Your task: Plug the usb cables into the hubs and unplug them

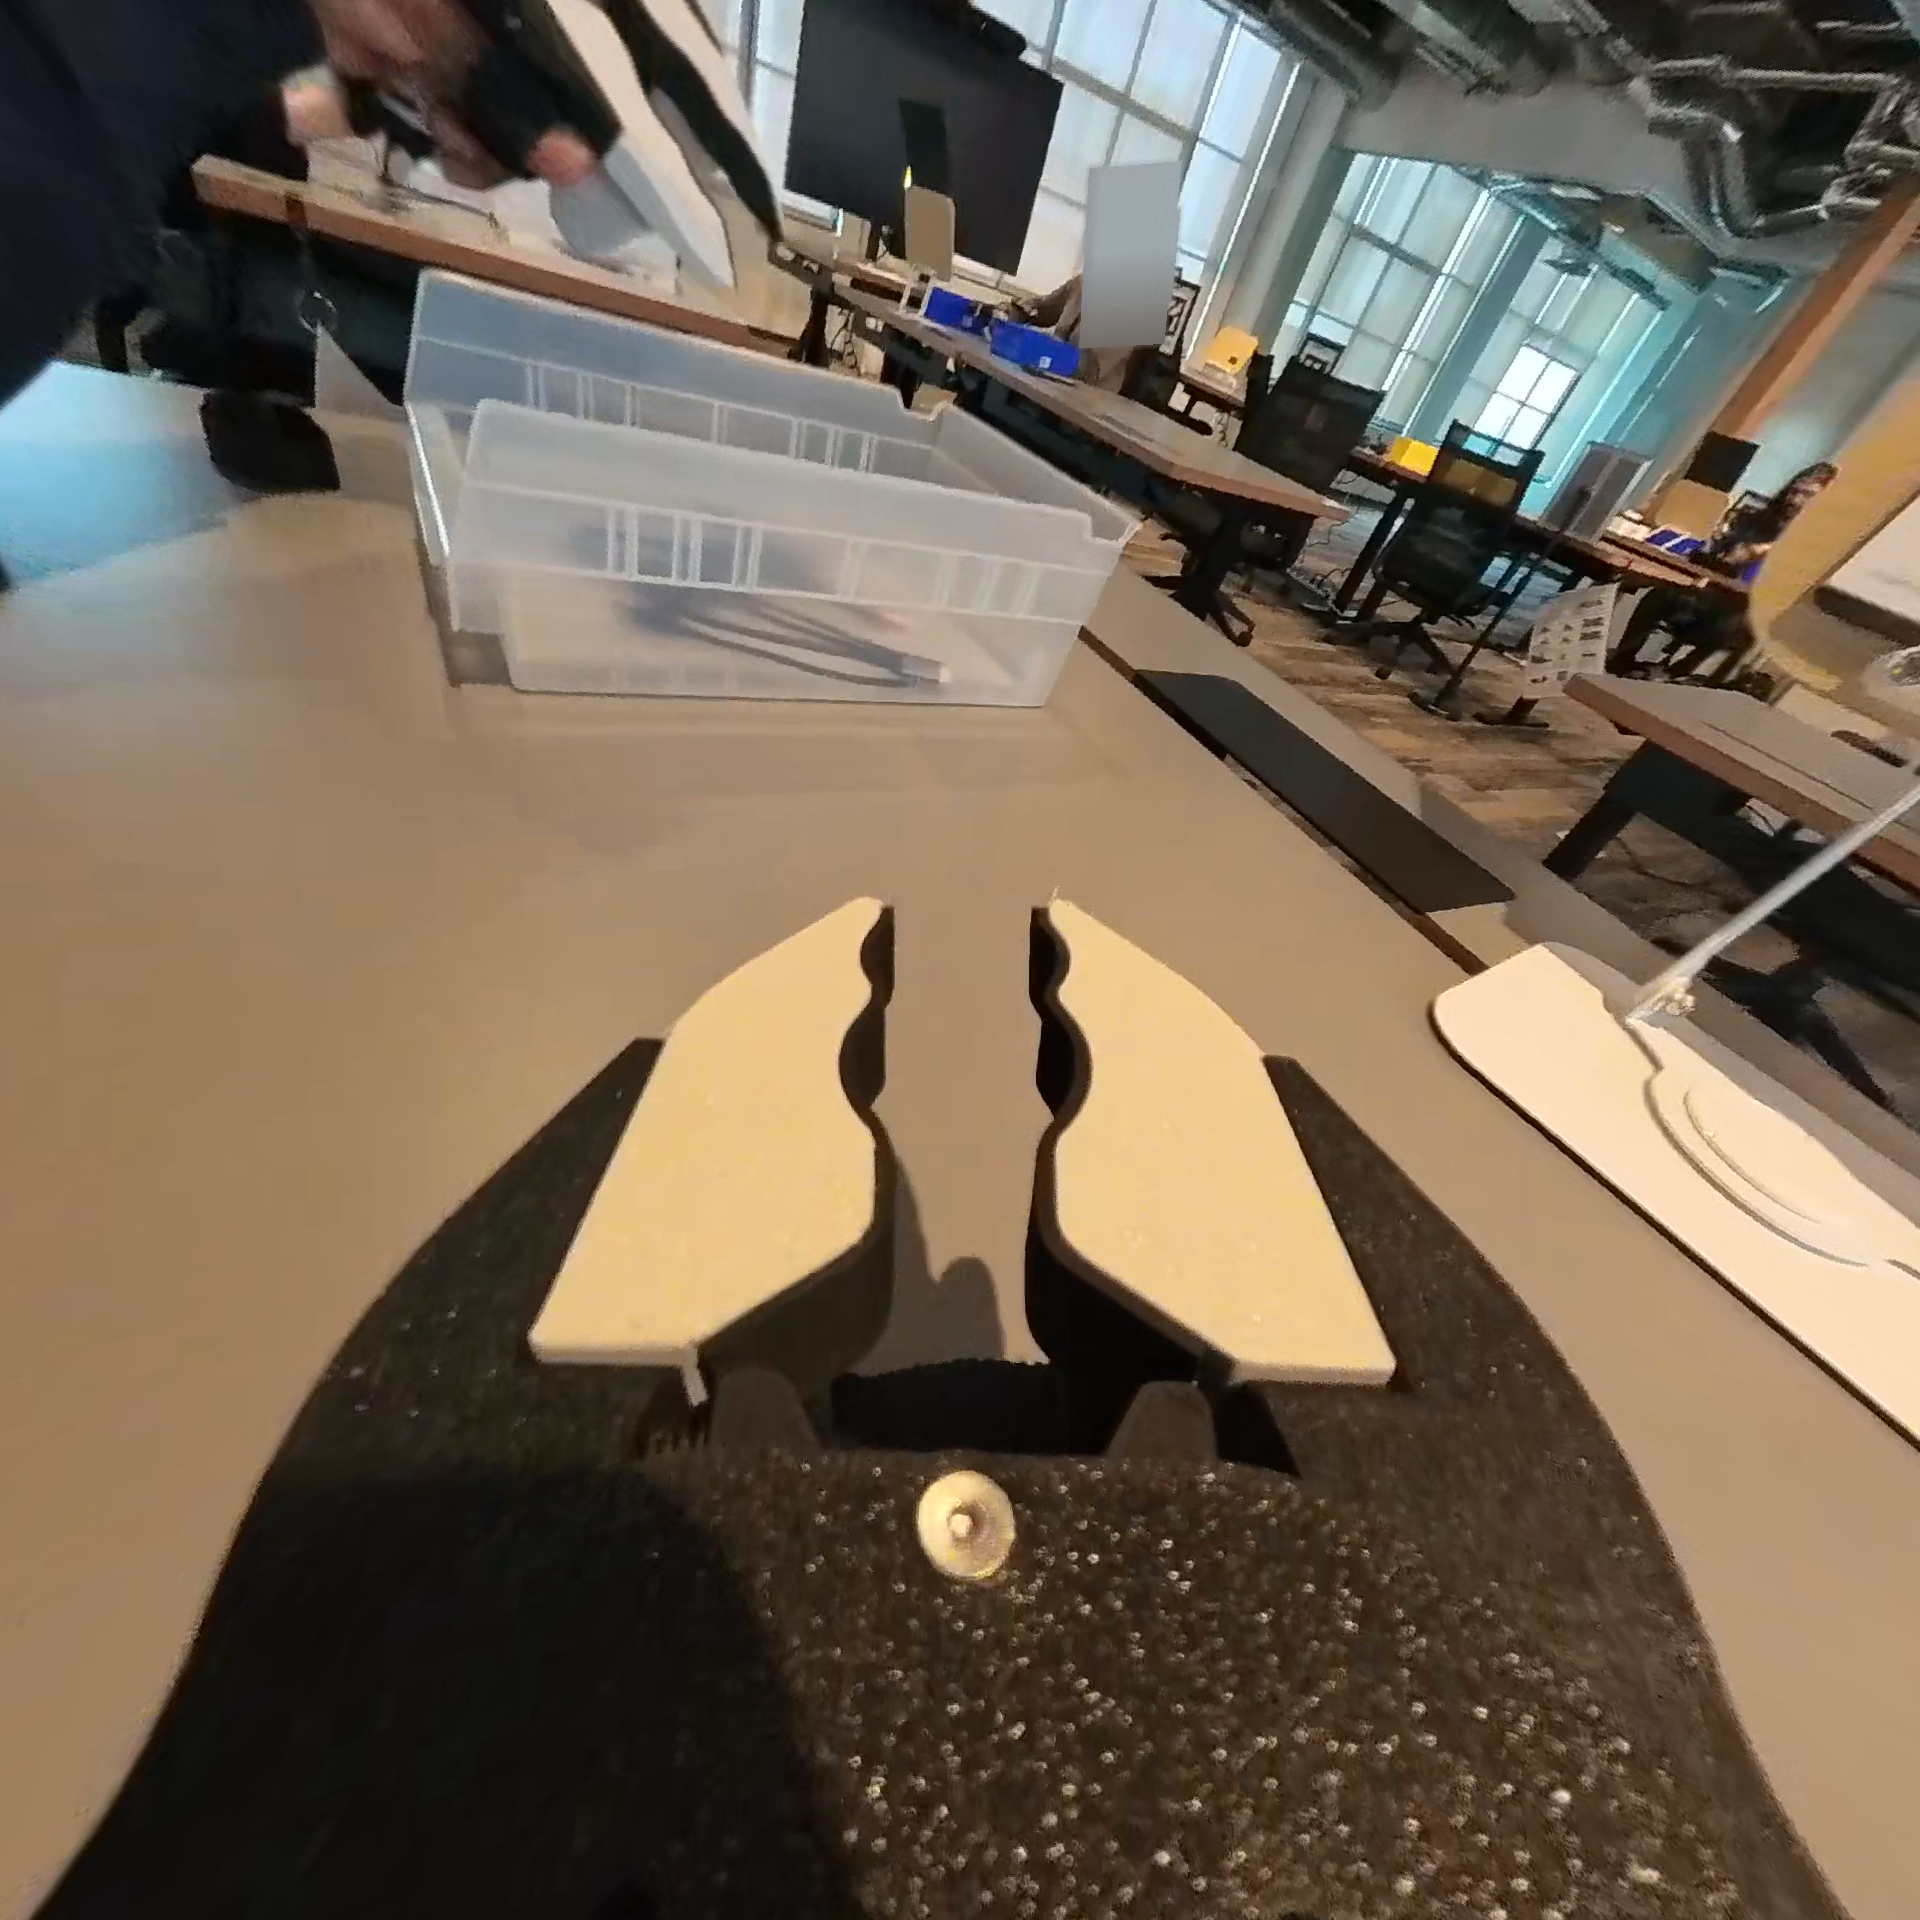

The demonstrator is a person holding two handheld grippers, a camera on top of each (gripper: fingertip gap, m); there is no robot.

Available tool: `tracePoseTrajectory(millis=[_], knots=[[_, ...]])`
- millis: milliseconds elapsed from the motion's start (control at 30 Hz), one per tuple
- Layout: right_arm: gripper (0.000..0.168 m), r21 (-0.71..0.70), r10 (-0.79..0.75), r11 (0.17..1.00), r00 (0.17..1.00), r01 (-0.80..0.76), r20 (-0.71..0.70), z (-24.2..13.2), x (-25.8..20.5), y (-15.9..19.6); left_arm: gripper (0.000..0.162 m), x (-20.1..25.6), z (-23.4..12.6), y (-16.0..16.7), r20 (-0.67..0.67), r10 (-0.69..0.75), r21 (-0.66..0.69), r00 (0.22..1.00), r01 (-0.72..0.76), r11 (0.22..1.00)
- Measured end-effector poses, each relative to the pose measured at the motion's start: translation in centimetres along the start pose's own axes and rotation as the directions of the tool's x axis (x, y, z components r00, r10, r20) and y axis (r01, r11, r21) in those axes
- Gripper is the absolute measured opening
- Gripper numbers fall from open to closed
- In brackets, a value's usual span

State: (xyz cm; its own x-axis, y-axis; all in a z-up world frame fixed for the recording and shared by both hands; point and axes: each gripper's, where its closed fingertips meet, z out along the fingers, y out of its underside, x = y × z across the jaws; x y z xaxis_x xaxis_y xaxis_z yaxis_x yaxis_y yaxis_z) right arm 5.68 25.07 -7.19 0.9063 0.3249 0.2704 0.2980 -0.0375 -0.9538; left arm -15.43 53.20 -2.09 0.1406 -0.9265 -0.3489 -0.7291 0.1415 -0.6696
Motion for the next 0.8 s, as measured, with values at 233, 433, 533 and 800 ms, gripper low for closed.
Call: tracePoseTrajectory(millis=[233,433,533,800], knots=[[0.024,0.003,0.022,1.000,1.000,-0.022,0.021,0.1,0.1,0.2,0.038,2.3,4.0,3.4,-0.244,0.028,-0.228,0.969,-0.085,0.970],[0.024,0.001,-0.025,1.000,0.998,0.025,0.055,0.1,-0.8,0.2,0.031,3.2,6.0,5.9,-0.291,-0.010,-0.411,0.957,-0.115,0.904],[0.024,-0.001,-0.059,0.998,0.996,0.059,0.071,-0.1,-1.5,0.2,0.026,2.9,6.5,6.8,-0.285,-0.016,-0.452,0.958,-0.120,0.884],[0.023,-0.011,-0.100,0.995,0.992,0.101,0.082,-0.2,-2.1,0.4,0.025,2.8,7.7,8.6,-0.293,0.014,-0.545,0.956,-0.179,0.819]])
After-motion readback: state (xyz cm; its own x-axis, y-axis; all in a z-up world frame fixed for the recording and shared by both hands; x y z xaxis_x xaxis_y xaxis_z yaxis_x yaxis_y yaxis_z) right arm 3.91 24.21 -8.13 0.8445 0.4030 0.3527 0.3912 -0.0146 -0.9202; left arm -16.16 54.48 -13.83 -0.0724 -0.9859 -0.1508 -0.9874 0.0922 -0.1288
